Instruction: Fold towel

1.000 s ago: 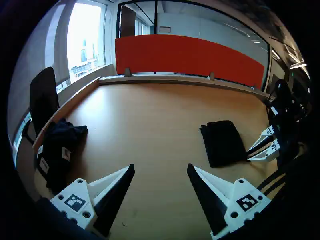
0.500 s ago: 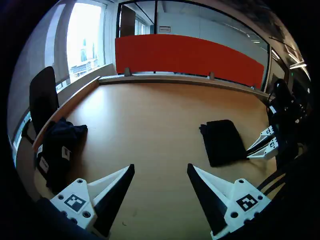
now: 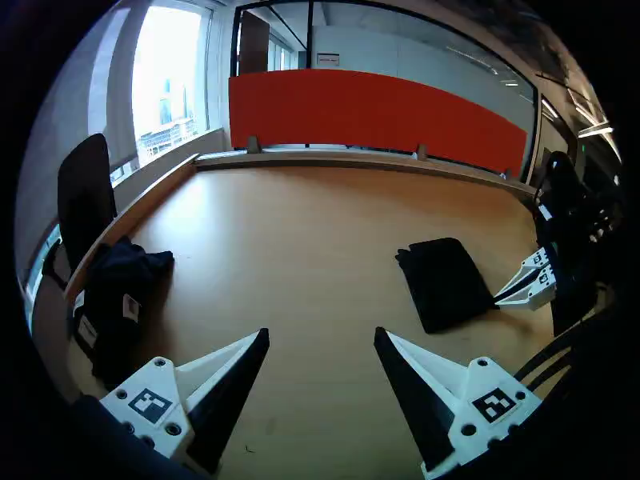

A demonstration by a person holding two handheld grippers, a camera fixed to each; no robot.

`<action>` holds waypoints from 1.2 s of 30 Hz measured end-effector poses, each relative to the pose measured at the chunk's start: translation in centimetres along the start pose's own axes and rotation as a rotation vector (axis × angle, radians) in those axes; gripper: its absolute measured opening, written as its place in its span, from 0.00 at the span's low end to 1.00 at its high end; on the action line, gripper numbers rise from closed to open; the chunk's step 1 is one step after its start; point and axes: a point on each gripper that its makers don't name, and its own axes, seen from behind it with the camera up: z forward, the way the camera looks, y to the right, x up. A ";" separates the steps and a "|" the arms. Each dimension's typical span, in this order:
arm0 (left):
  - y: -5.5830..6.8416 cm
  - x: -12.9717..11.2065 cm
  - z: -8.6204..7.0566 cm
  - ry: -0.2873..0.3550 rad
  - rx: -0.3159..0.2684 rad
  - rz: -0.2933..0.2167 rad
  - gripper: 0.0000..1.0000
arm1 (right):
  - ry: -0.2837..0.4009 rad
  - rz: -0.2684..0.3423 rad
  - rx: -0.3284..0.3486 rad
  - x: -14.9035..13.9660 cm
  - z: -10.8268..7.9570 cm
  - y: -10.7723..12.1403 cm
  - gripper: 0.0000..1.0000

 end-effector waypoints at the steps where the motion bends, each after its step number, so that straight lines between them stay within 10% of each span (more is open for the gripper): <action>1: 0.0 0.0 0.0 0.000 -0.002 0.000 0.98 | 0.004 0.000 -0.002 0.2 -0.1 0.1 0.02; 36: 0.3 3.6 -0.6 0.072 -0.041 0.043 0.98 | 0.267 -0.086 -0.113 16.4 -11.6 6.2 0.02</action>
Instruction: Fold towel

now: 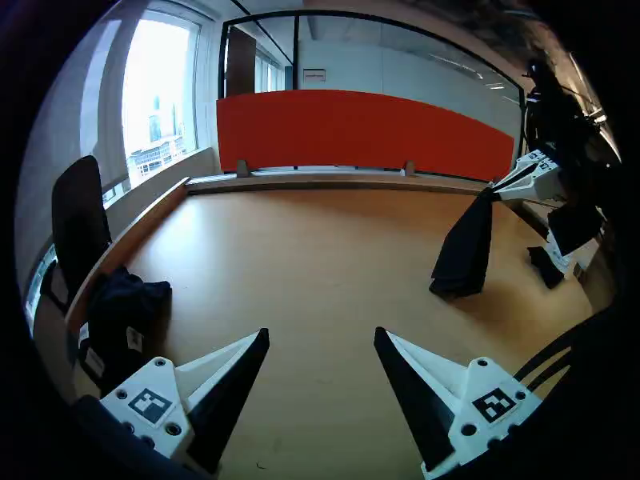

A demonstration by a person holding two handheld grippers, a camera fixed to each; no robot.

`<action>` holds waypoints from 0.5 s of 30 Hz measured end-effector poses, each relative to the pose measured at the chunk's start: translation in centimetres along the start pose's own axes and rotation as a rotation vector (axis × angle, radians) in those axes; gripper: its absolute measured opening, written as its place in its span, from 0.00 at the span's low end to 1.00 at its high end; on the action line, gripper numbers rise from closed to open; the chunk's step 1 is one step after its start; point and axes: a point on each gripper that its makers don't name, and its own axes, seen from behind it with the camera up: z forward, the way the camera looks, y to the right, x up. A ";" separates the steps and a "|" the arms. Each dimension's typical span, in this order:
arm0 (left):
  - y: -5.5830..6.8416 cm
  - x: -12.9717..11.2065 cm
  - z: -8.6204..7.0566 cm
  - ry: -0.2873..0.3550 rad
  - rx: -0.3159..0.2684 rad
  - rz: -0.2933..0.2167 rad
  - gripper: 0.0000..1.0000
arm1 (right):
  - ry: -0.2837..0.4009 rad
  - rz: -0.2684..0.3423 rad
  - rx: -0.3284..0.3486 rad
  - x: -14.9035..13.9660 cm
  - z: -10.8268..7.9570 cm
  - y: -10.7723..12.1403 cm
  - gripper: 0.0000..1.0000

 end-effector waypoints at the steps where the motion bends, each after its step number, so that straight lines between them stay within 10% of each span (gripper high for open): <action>1: 0.0 0.1 0.0 0.001 -0.002 0.000 0.98 | 0.001 0.005 -0.005 0.0 -0.2 0.2 0.02; 15: 0.8 0.4 0.6 0.001 -0.028 -0.001 0.98 | 0.010 0.051 -0.069 -1.0 -3.7 3.8 0.02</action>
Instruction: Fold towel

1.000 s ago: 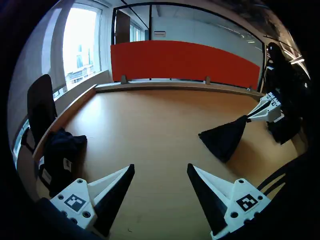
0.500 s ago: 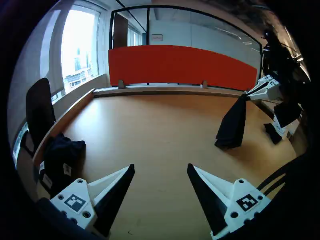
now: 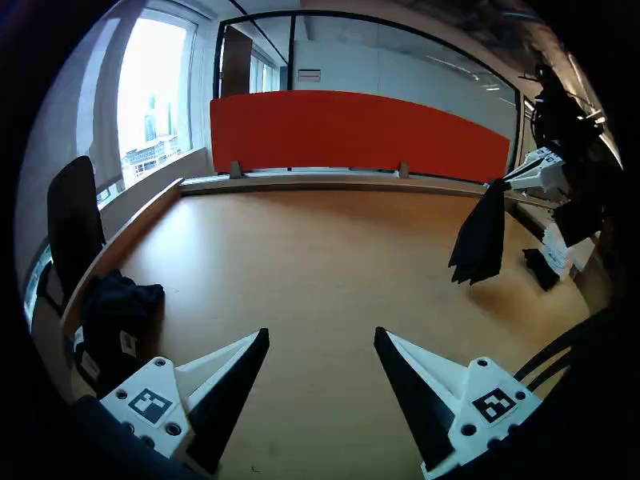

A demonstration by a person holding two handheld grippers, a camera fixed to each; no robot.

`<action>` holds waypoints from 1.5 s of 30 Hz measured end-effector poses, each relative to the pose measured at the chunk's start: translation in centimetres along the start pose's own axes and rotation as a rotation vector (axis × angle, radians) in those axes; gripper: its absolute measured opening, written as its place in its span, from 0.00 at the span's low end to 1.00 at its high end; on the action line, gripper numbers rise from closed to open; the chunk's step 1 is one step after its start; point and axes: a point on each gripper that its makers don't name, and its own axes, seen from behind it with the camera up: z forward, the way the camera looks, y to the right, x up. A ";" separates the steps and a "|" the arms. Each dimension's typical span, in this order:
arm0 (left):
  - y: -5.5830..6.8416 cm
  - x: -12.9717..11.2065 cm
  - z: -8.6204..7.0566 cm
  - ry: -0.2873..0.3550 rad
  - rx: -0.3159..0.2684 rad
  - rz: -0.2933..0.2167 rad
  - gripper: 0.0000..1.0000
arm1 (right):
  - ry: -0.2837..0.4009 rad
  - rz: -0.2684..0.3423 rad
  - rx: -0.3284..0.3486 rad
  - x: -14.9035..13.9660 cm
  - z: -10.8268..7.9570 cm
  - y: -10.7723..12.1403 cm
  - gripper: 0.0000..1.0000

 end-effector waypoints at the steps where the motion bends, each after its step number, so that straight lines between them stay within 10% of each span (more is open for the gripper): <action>1: 0.0 0.0 0.0 0.000 -0.001 0.001 0.98 | 0.000 0.004 -0.002 -0.1 -0.2 0.2 0.02; 45: 1.3 0.8 1.7 -0.041 -0.003 0.023 0.97 | -0.156 0.139 -0.238 -11.7 -10.0 19.5 0.02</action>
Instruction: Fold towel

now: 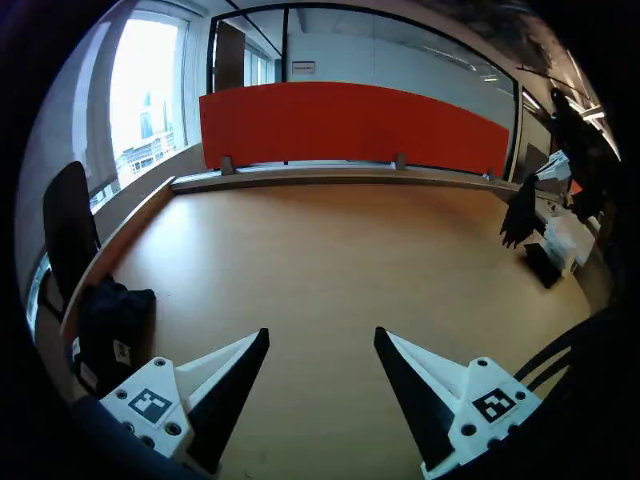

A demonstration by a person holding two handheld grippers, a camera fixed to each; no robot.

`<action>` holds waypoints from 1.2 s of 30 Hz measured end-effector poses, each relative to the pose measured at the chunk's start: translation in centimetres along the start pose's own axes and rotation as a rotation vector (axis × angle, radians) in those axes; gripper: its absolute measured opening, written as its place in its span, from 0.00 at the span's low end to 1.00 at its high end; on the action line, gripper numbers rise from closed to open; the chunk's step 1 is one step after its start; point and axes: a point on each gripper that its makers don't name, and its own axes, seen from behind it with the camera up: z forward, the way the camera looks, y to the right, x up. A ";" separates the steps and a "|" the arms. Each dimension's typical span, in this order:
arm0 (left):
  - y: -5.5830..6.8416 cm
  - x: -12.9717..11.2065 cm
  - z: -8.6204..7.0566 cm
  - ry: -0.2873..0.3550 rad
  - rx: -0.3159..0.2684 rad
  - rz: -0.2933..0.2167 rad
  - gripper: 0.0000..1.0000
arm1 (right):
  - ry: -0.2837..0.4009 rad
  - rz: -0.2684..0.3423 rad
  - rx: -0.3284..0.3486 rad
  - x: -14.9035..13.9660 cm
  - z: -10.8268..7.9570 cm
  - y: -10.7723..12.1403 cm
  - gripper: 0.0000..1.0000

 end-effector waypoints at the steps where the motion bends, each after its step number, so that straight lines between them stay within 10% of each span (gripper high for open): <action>1: 0.0 0.0 0.0 0.000 0.000 0.002 0.98 | -0.005 0.002 -0.005 -0.3 -0.1 0.4 0.02; 36: 2.8 0.8 0.8 -0.012 -0.030 0.034 0.98 | -0.085 0.094 -0.097 -7.5 -3.0 6.8 0.02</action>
